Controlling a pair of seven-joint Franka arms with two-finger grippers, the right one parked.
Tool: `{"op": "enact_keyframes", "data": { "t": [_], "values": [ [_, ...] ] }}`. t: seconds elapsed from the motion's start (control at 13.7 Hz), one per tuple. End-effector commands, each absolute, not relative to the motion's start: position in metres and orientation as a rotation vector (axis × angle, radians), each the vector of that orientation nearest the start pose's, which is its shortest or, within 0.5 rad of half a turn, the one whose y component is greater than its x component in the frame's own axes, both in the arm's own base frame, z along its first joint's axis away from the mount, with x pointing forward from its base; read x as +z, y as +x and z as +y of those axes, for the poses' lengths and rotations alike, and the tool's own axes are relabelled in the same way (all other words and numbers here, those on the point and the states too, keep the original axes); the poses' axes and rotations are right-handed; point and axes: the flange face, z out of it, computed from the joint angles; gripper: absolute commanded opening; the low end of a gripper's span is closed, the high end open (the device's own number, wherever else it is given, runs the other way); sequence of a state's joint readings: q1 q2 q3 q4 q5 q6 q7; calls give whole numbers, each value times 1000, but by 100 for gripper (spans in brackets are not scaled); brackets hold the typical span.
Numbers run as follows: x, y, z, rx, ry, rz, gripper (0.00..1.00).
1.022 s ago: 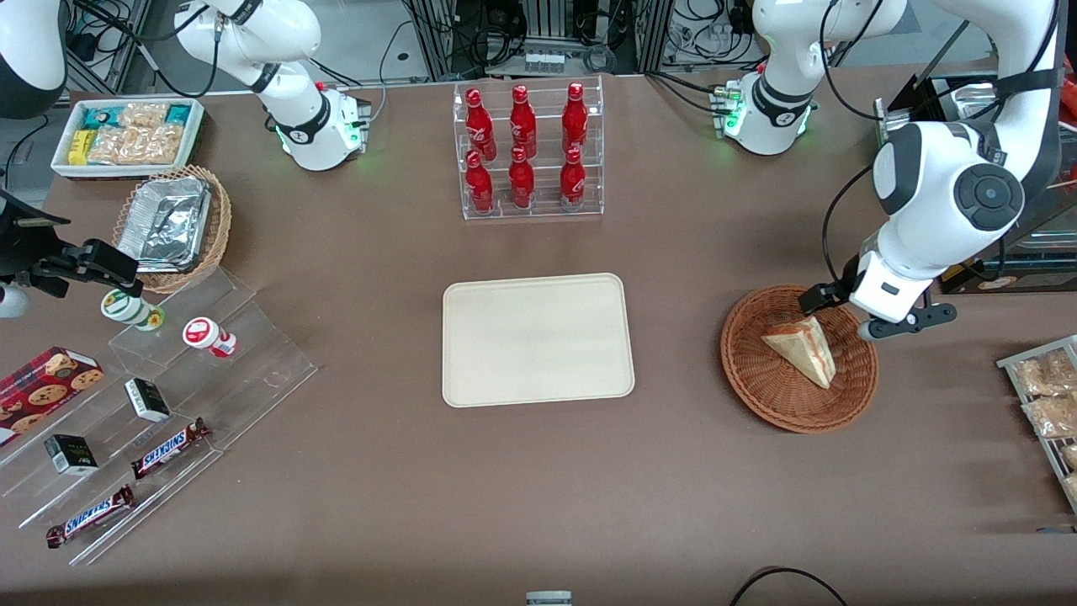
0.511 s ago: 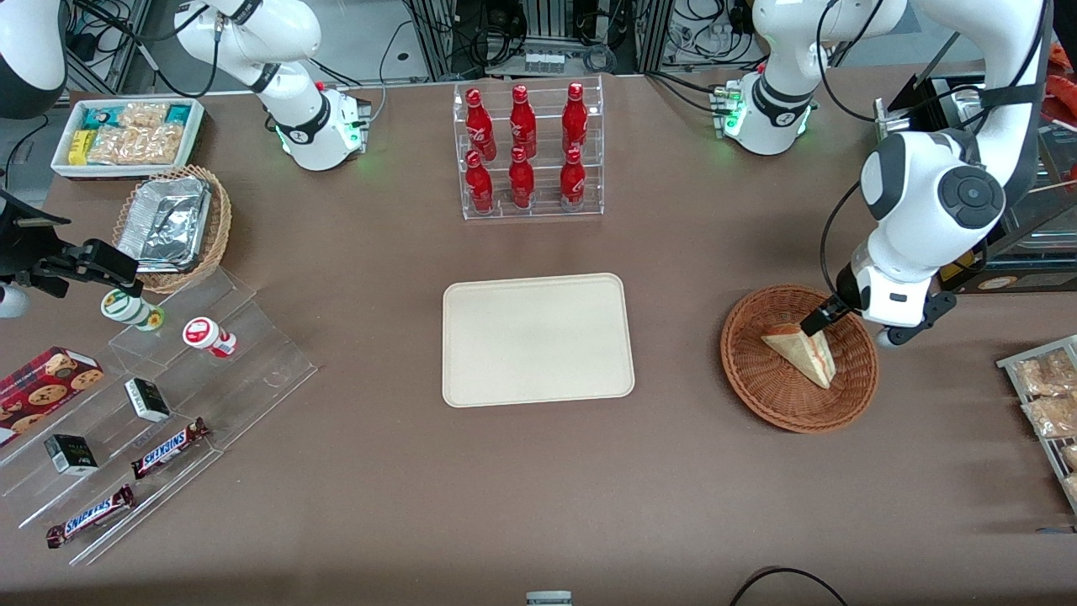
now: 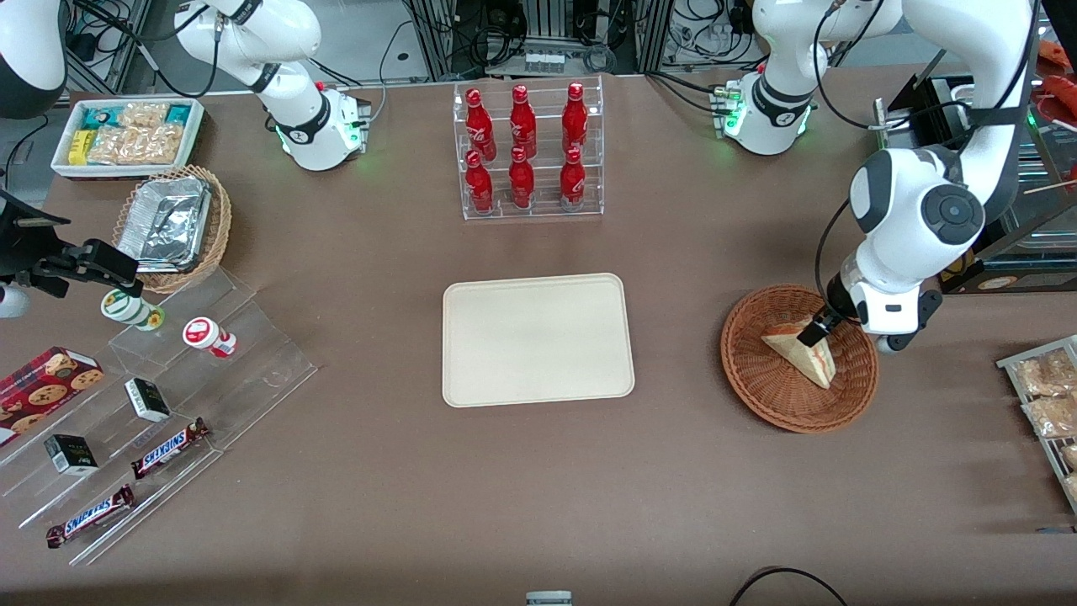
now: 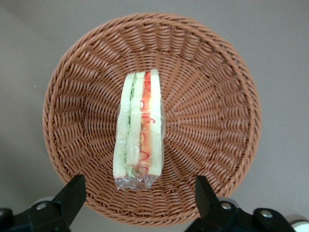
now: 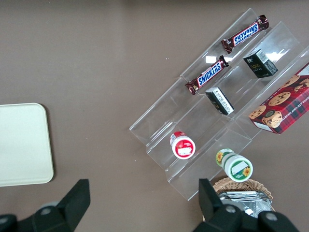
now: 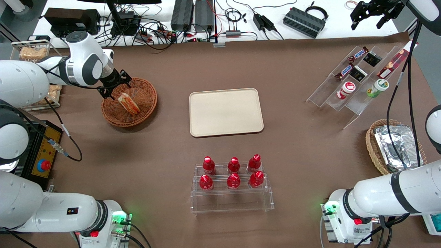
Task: Place sandwich from basket to tray
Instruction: 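Lower the left gripper and close it on the sandwich's upright edge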
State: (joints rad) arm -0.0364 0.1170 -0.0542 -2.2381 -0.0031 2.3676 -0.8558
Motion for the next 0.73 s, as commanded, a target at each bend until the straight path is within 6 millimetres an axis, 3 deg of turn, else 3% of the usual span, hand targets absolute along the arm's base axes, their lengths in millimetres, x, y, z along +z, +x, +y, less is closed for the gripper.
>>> {"op": "enact_keyframes", "data": {
  "t": [0.0, 0.66],
  "values": [
    [305, 536, -50, -5, -2907, -1203, 100],
    [259, 540, -42, 37, -2887, -1227, 100]
  ]
}}
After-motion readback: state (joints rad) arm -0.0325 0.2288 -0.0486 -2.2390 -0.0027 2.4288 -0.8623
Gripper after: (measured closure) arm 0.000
